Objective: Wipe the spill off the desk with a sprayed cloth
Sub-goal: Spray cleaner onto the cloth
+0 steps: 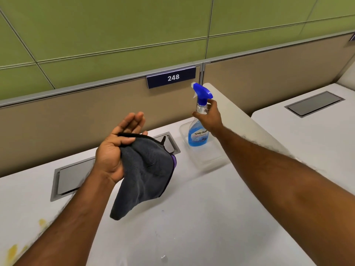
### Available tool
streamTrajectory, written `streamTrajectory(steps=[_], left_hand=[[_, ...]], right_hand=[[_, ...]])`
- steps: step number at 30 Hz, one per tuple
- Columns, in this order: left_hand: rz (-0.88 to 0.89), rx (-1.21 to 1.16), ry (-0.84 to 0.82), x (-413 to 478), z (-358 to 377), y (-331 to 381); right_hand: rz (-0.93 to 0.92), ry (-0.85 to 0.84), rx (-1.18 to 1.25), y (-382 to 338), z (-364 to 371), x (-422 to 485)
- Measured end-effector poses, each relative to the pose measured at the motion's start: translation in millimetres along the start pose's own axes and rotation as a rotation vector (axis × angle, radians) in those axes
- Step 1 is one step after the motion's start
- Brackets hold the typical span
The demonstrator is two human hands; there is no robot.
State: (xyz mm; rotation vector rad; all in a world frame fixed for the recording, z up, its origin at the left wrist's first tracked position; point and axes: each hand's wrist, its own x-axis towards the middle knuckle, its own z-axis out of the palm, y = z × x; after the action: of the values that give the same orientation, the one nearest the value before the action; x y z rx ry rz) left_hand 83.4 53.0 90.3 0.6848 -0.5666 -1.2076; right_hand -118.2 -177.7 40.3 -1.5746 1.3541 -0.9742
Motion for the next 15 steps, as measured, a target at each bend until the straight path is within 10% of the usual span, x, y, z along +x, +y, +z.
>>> streamTrajectory(steps=[15], left_hand=[[0.049, 0.031, 0.102, -28, 1, 10]], right_hand=[[-0.264, 0.129, 0.009, -59, -38, -1]])
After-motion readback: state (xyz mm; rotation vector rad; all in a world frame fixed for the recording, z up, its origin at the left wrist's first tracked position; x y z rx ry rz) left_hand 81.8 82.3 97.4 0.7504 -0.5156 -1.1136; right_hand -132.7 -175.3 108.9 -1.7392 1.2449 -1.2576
